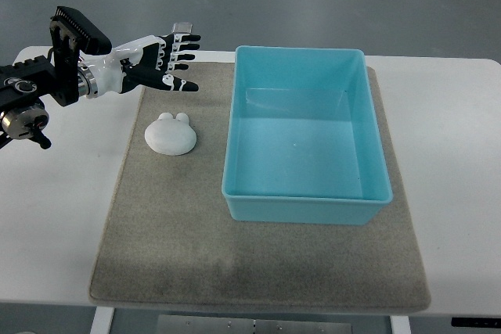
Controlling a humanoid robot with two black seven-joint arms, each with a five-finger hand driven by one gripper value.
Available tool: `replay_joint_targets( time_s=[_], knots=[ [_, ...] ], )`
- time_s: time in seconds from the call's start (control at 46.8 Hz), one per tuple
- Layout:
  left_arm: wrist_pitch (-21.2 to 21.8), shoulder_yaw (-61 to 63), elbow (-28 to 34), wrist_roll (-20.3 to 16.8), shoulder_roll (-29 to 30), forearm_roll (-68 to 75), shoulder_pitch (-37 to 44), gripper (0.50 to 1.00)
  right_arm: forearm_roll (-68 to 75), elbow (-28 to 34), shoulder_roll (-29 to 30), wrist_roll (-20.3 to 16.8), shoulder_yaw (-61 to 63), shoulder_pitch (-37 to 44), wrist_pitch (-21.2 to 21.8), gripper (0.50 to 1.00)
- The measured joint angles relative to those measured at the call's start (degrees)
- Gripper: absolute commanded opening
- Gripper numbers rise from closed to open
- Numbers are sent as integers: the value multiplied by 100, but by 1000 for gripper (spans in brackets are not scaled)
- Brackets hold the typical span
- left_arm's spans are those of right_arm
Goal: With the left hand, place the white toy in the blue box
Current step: 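Swing the left hand over the white rabbit toy and lower it, then close the left hand fingers around the white rabbit toy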
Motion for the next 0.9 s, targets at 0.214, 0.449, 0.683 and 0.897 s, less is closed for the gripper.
replay_joint_targets(
  time_s=[0.214, 0.449, 0.683, 0.897],
  knots=[
    [-21, 3, -66, 1, 209, 1328, -6, 992, 0, 0, 0, 0, 0, -2, 0, 936],
    [-91, -10, -233, -15, 304, 2537, -32, 992, 0, 0, 0, 0, 0, 1, 0, 936],
    [-216, -23, -459, -19, 391, 3501, -106, 992, 0, 0, 0, 0, 0, -2, 0, 936],
    [-217, -17, -469, -60, 425, 4154, -125, 992, 0, 0, 0, 0, 0, 1, 0, 936]
  ],
)
